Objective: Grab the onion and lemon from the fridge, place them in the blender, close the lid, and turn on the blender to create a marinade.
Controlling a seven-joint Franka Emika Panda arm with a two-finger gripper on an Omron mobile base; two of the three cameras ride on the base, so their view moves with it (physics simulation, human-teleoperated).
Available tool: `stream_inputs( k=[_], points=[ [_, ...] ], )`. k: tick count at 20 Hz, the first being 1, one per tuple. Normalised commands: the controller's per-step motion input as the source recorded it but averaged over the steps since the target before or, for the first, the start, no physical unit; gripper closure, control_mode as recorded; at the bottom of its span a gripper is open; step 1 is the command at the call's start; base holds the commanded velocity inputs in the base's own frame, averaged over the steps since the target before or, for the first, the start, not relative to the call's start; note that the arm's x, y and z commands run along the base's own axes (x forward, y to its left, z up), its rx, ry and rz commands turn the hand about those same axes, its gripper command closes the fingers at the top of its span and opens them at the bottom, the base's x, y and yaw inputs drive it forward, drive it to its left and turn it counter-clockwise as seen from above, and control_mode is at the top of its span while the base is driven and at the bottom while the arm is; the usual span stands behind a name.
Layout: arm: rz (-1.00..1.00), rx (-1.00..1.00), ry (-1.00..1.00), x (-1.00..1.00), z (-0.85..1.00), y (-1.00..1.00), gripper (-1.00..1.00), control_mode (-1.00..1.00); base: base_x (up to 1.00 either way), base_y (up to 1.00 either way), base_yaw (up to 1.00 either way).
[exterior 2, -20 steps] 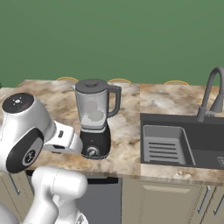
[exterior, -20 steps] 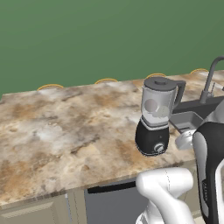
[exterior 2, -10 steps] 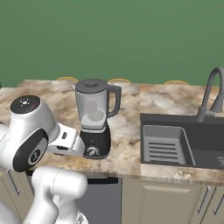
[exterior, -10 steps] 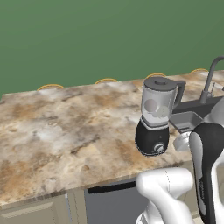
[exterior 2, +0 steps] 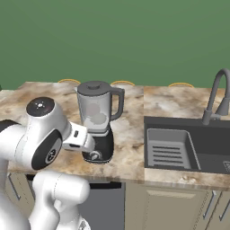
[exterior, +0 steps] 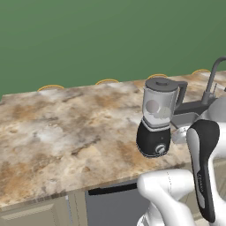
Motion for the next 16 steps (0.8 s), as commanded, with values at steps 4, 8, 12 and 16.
stream_inputs(
  k=[4,8,12,16],
  points=[
    [0.01,0.02,-0.03,0.23,-0.54,-0.17,1.0,-1.0,0.0,0.0,0.0],
    [0.03,0.01,0.0,0.16,-0.56,-0.13,1.0,-1.0,0.0,0.0,0.0],
    [0.0,0.02,0.0,0.24,-0.49,0.0,1.0,-1.0,0.0,0.0,0.0],
    [0.0,0.06,-0.01,0.36,-0.38,0.0,1.0,-1.0,0.0,0.0,0.0]
  ],
)
